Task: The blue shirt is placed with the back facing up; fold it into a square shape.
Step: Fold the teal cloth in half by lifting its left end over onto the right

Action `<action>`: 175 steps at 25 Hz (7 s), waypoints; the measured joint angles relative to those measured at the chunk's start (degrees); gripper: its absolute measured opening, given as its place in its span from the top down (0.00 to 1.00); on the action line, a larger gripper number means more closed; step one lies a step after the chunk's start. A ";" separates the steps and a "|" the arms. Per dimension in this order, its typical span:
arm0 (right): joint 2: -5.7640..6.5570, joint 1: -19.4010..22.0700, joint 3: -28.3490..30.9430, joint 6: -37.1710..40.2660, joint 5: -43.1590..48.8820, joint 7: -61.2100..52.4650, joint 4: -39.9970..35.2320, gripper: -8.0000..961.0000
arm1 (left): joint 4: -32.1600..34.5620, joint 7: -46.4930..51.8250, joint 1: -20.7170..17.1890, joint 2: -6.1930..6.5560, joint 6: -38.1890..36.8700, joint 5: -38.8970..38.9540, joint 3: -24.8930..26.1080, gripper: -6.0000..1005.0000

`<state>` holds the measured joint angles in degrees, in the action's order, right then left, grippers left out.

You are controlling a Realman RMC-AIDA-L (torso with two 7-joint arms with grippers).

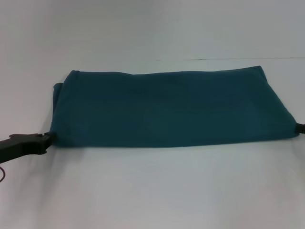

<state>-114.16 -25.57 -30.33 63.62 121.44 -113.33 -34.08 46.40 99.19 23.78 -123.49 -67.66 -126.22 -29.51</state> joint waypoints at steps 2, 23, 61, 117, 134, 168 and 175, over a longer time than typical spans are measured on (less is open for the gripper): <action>-0.04 0.59 1.16 1.01 -0.04 0.79 -0.01 0.99 | 0.37 0.12 -0.24 0.00 -0.22 -0.03 0.00 0.86; -1.76 2.42 7.99 12.13 -1.46 10.28 0.15 0.99 | 4.12 2.13 -3.43 -0.10 -2.14 -1.17 0.79 0.82; 0.86 -3.76 6.32 20.23 -6.57 8.23 -4.39 0.04 | -1.24 22.99 1.90 2.80 -11.51 -9.01 6.75 0.08; 1.06 -3.99 6.39 18.40 -6.67 8.24 -4.42 0.04 | -3.07 24.66 6.97 3.78 -2.75 -10.36 1.65 0.09; 0.73 -4.05 5.98 17.89 -6.66 8.68 -4.10 0.04 | -2.98 24.53 6.53 3.78 -0.94 -10.00 1.73 0.74; -3.67 -8.08 3.80 13.00 -6.65 8.69 -3.62 0.05 | 13.27 22.54 -5.68 6.28 -9.30 -10.69 17.45 0.97; -3.76 -6.02 4.06 13.51 -6.74 10.53 -3.56 0.05 | 12.96 18.54 -0.10 4.70 -24.81 0.68 16.12 0.96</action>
<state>-117.92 -31.59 -26.27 77.13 114.71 -102.80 -37.65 59.37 117.73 23.69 -118.79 -92.47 -125.54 -13.39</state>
